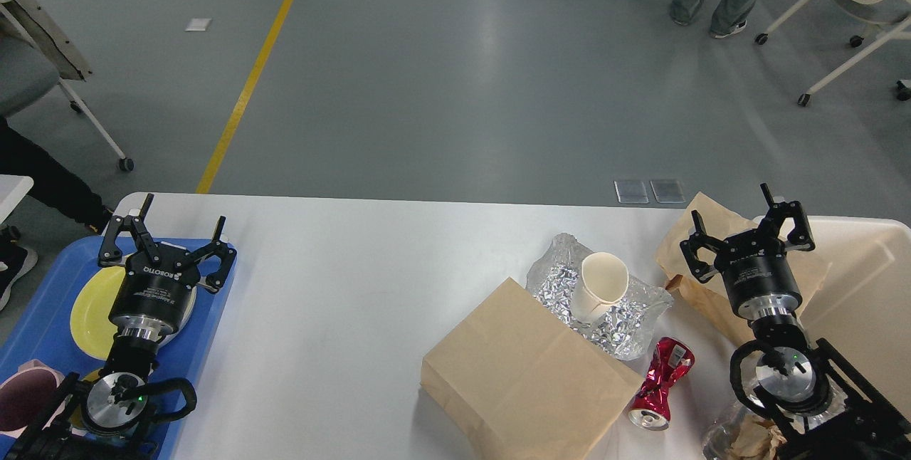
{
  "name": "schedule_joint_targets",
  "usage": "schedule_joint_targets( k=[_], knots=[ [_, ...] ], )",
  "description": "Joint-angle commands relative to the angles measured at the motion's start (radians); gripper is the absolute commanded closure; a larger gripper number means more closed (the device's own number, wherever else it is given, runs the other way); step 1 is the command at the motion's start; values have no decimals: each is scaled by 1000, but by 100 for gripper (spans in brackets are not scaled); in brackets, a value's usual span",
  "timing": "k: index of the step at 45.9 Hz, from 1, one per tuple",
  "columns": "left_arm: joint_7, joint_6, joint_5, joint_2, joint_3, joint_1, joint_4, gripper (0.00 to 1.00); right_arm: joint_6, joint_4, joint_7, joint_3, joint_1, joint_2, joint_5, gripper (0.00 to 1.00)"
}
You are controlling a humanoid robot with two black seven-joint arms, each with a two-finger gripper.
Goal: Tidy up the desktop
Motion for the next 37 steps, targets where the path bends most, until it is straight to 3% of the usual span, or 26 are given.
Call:
schedule_joint_targets(
  k=[1,37],
  knots=[
    [0,0,0,0,1,0,0,4,5,3,-2,1,-15,-8,0,0],
    [0,-1,0,0,1,0,0,4,12,36,-12,-14,-34,56,6,0]
  ],
)
